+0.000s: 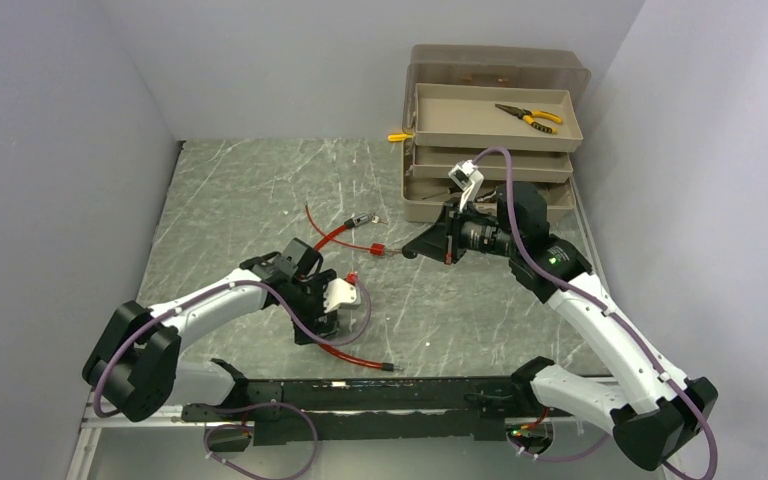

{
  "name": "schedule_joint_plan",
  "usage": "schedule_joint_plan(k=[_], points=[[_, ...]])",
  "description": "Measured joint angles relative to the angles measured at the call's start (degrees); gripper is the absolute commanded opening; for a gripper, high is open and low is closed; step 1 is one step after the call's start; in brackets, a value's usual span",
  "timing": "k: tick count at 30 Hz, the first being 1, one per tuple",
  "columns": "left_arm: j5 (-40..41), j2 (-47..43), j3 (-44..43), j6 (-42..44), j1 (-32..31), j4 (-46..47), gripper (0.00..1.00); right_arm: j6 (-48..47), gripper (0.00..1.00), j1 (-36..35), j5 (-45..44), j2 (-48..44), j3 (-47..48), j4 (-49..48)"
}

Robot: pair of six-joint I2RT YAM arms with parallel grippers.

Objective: Unlock with the key
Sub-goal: Pick up the lock from the center of the board.

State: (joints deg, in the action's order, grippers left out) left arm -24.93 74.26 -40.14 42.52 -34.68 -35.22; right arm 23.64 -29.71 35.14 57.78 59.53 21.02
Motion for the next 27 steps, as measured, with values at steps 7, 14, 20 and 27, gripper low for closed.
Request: schedule_joint_plan(k=[7, 14, 20, 27], points=[[0.2, 1.8, 0.7, 1.1, 0.6, 2.1, 0.92, 0.4, 0.0, 0.1, 0.8, 0.6, 0.3, 0.0], [0.7, 3.1, 1.0, 1.7, 1.1, 4.2, 0.87, 0.5, 0.0, 0.1, 1.3, 1.7, 0.4, 0.0], [0.7, 3.8, 1.9, 1.8, 1.3, 6.6, 0.86, 0.6, 0.0, 0.1, 1.4, 1.9, 0.6, -0.1], [0.9, 5.1, 2.2, 1.8, 1.4, 8.6, 0.72, 0.6, 0.0, 0.1, 2.2, 2.9, 1.1, 0.0]])
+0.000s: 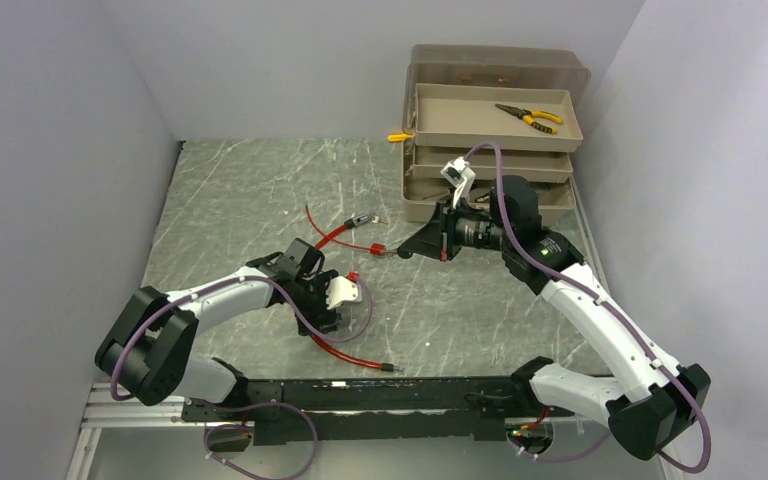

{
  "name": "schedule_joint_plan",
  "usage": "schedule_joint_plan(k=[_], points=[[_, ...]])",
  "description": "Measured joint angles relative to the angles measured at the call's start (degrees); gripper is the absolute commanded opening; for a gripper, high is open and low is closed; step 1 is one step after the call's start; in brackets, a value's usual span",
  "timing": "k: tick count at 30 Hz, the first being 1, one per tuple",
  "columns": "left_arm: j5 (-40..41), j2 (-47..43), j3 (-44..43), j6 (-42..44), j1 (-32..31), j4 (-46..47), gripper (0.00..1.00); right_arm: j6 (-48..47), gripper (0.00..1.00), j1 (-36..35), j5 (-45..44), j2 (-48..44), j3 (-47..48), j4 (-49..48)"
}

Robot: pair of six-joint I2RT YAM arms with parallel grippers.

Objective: Unlock with the key
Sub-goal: Pick up the lock from the center of the board.

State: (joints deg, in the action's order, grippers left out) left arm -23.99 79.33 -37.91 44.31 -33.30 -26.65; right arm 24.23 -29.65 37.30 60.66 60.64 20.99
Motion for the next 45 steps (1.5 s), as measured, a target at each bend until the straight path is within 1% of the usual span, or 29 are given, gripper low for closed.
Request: schedule_joint_plan(k=[2, 4, 6, 17, 20, 26, 30, 34, 37, 38, 39, 40, 42, 43, 45], points=[[0.0, 0.2, 0.0, 0.0, 0.1, 0.5, 0.63, 0.0, 0.0, 0.0, 0.3, 0.5, 0.5, 0.0], [0.1, 0.6, -0.2, 0.0, 0.2, 1.1, 0.61, 0.0, 0.0, 0.0, 0.5, 0.6, 0.6, 0.0], [0.0, 0.9, -0.4, -0.1, 0.4, 1.2, 0.6, 0.0, 0.0, 0.0, 0.5, 0.6, 0.6, 0.0], [-0.2, 0.9, -0.5, 0.0, 0.4, 1.1, 0.72, 0.0, 0.0, 0.0, 0.6, 0.5, 0.7, 0.0], [-0.2, 0.9, -0.4, 0.0, 0.4, 1.0, 0.77, -0.1, 0.0, 0.0, 0.6, 0.3, 0.7, 0.0], [0.1, 0.7, -0.1, 0.0, 0.0, 1.7, 0.77, -0.3, 0.0, 0.2, 0.6, 0.2, 0.7, 0.0], [1.9, 0.1, 0.4, -0.7, -1.6, 2.8, 0.73, -0.5, 0.0, 0.4, 0.5, 0.2, 0.7, 0.0], [3.4, -0.2, 0.8, -1.2, -4.1, 4.8, 0.64, -0.6, 0.0, 0.5, 0.5, 0.0, 0.7, 0.0], [3.9, -0.2, 0.9, -1.7, -5.0, 5.5, 0.52, -0.6, 0.0, 0.6, 0.5, -0.2, 0.7, 0.0], [4.0, -0.3, 1.0, -1.7, -5.1, 5.6, 0.45, -0.6, 0.0, 0.7, 0.5, -0.2, 0.7, 0.0], [4.0, -0.4, 1.1, -1.9, -5.2, 5.8, 0.33, -0.7, 0.0, 0.8, 0.6, -0.3, 0.7, 0.0], [4.0, -0.5, 1.2, -2.0, -5.2, 5.9, 0.23, -0.7, 0.0, 0.8, 0.6, -0.3, 0.7, 0.1], [4.1, -0.6, 1.3, -2.0, -5.2, 6.1, 0.08, -0.7, 0.0, 1.0, 0.6, -0.3, 0.7, 0.1], [4.2, -0.7, 1.4, -2.0, -5.2, 6.1, 0.05, -0.6, 0.0, 1.1, 0.6, -0.3, 0.7, 0.1], [4.3, -0.7, 1.4, -2.0, -5.3, 6.1, 0.01, -0.7, 0.0, 1.4, 0.7, -0.3, 0.7, 0.1]])
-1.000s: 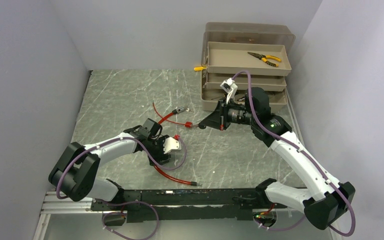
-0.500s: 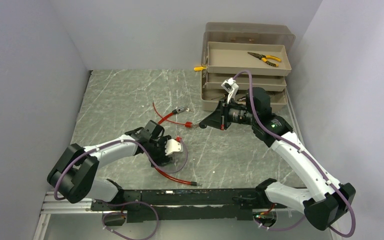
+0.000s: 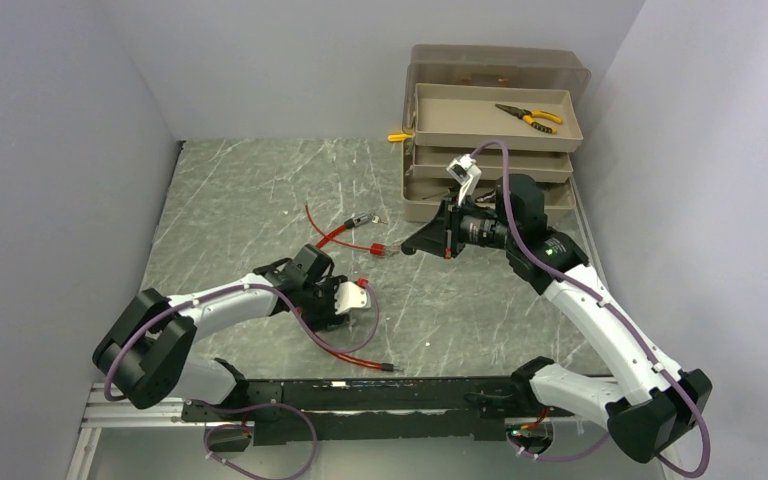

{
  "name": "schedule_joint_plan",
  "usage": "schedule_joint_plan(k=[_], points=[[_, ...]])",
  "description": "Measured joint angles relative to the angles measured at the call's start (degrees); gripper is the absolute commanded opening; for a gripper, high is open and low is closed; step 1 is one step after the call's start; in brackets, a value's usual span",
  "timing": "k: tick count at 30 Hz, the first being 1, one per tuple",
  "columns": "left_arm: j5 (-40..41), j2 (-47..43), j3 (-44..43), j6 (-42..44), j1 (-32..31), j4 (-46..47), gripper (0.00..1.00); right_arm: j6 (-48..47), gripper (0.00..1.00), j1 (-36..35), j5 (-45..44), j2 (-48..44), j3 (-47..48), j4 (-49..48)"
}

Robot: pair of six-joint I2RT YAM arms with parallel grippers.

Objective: Unlock with the key
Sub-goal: Pick up the lock from the center of the board.

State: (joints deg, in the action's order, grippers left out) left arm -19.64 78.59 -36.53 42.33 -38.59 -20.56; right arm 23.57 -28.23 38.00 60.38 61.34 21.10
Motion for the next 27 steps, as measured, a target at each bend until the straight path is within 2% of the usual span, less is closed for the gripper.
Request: schedule_joint_plan(k=[5, 11, 18, 27], points=[[0.0, -0.1, -0.9, 0.3, 0.0, -2.0, 0.0, 0.0, 0.0, 0.6, 0.0, 0.0, 0.0, 0.5], [-5.2, 0.0, -6.6, 2.1, 2.9, -17.0, 0.0, 0.0, 0.0, 0.8, 0.6, 0.1, 0.1, 0.8], [-10.4, -3.3, -13.1, 3.9, 6.8, -28.3, 0.0, 0.2, 0.0, 0.8, 1.5, 1.6, 1.3, 1.5], [-13.5, -8.5, -22.5, 5.0, 6.9, -40.5, 0.0, 0.5, 0.0, 0.8, 2.2, 3.0, 2.1, 2.0]])
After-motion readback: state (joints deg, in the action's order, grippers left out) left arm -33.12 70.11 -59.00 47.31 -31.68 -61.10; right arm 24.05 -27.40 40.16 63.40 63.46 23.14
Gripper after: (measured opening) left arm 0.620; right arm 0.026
